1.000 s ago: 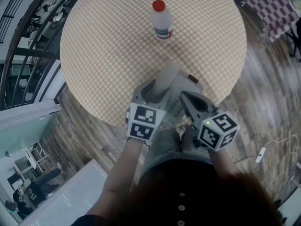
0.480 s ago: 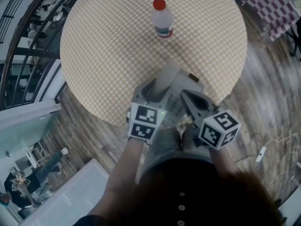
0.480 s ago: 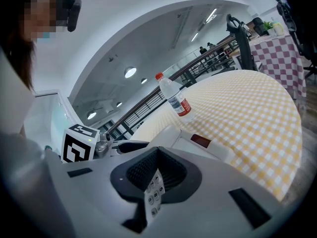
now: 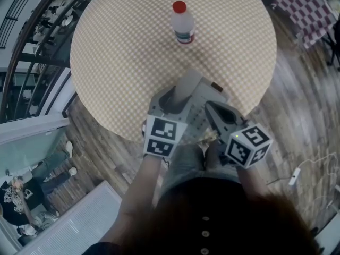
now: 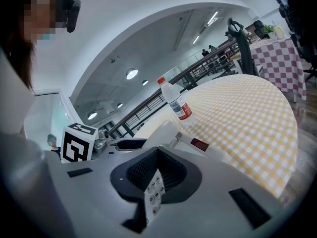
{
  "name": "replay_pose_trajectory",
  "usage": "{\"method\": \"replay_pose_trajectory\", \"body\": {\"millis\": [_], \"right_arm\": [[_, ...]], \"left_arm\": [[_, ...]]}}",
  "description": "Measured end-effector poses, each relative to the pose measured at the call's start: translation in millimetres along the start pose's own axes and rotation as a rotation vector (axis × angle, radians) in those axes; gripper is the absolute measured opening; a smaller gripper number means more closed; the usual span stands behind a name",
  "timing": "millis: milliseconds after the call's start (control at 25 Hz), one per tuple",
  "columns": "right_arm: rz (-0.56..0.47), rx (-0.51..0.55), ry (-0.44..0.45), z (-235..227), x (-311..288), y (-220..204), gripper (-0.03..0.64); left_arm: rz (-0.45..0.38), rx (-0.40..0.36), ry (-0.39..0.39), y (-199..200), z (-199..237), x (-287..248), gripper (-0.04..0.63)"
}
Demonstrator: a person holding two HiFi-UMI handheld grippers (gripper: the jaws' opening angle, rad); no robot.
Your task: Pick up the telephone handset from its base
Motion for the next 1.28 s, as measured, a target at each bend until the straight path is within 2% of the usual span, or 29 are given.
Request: {"method": "replay_pose_trajectory", "body": {"millis": [440, 760, 1000, 1280], "right_arm": [[-0.067, 0.054, 0.015, 11, 14, 20, 0.011], [-0.125, 0.129, 0.028, 30, 23, 46, 0.011], [-0.190, 0.176, 0.025, 35, 41, 72, 0.011], [-0.250, 0.251, 0.050, 52, 63, 93, 0.011]], "left_arm": [[-0.164, -0.025, 0.045, 27, -8, 38, 0.222], [-0.291, 0.027, 0.072, 40, -3, 72, 0.222], [-0.391, 0.079, 0.046, 53, -8, 104, 0.222], [-0.565, 0.132, 0.057, 59, -12, 142, 0.222]]}}
Point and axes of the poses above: the fingertips, and each gripper's own axes: x backward along the fingers, z to its left, y out of its top, the point moved 5 cm from there along x, backward along the fingers, and after that the axes turned 15 degrees about z, right-handed, at the moved point
